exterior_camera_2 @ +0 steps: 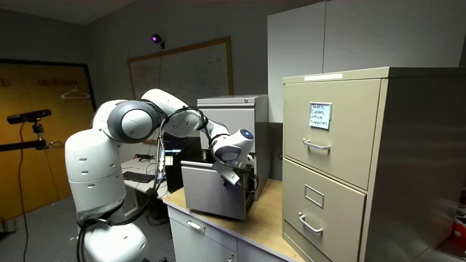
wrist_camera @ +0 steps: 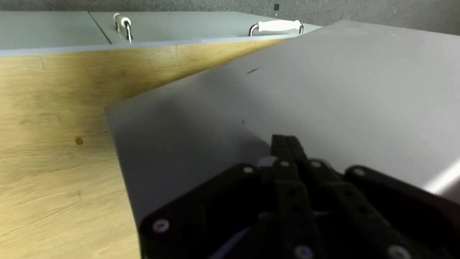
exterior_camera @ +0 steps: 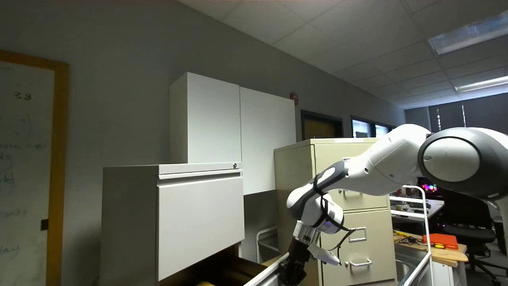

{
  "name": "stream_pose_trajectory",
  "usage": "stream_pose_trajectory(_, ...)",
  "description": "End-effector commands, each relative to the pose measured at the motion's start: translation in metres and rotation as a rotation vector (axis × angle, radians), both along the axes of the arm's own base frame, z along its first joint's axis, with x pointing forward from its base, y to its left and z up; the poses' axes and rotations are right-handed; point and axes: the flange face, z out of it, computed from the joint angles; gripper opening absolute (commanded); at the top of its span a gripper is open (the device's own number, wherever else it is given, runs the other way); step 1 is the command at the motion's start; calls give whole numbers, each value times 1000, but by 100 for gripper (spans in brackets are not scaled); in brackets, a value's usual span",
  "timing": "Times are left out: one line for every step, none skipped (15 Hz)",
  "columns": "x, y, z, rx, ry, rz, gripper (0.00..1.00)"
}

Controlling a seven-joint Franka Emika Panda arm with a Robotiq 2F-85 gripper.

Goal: Close the bottom drawer

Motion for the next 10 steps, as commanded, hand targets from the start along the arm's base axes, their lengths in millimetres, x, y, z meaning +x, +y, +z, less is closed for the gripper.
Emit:
stream_pose_trajectory(39, 17, 17, 23, -51, 32, 0)
stream_pose_trajectory(49, 17, 20, 29, -69, 37, 0)
stream_pose_trajectory(59, 15, 22, 34, -80, 40, 0)
stream_pose_trajectory(67, 16, 25, 44, -88, 45, 0)
stream_pose_trajectory(78, 14, 26, 59, -98, 46, 0)
stream_pose_trajectory(86, 12, 27, 73, -104, 48, 0)
stream_pose_trajectory(96, 9, 28, 89, -110, 49, 0)
stream_pose_trajectory(105, 7, 29, 106, -119, 52, 0)
stream_pose_trajectory(114, 5, 29, 120, -124, 52, 0)
stream_pose_trajectory(124, 2, 28, 135, -130, 51, 0)
